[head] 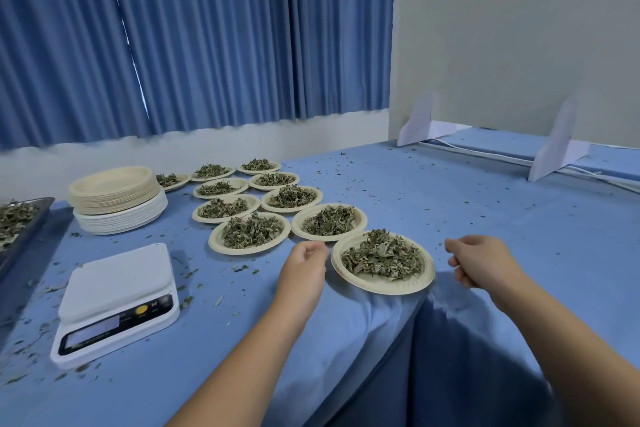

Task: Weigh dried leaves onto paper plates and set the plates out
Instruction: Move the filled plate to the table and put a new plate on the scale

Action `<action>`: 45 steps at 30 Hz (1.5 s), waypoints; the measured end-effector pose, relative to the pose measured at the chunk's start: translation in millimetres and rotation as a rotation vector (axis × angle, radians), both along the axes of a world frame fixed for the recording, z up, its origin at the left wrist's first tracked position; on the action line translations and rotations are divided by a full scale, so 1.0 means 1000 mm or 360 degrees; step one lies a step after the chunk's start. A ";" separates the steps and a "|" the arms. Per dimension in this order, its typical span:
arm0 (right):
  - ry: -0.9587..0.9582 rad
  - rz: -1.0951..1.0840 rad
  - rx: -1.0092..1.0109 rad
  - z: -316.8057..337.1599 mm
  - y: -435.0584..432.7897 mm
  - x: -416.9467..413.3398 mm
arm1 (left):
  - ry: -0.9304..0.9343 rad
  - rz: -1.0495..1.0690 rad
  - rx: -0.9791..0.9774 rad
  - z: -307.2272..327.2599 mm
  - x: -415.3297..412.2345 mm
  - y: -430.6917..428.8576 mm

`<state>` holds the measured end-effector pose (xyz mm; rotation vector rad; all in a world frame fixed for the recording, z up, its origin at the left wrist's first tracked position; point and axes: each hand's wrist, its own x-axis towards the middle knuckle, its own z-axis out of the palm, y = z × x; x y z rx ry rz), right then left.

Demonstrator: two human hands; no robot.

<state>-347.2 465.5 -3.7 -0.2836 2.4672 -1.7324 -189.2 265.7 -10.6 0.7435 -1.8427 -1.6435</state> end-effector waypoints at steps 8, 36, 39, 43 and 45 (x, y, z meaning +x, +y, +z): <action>0.0116 0.0350 -0.0269 0.038 -0.064 0.049 | 0.0214 0.0124 0.0093 0.016 0.030 -0.039; 0.0758 0.1263 0.0626 0.071 -0.485 0.166 | 0.0037 0.1126 -0.0152 -0.016 0.200 -0.290; 0.1312 0.1317 0.1015 0.088 -0.524 0.166 | 0.0018 0.1134 -0.0105 -0.016 0.199 -0.294; 0.1395 0.1446 0.1128 0.097 -0.563 0.168 | 0.0037 0.1130 -0.0059 -0.014 0.200 -0.296; 0.1245 0.1538 0.1187 0.094 -0.573 0.172 | 0.0021 0.1122 -0.0044 -0.012 0.200 -0.297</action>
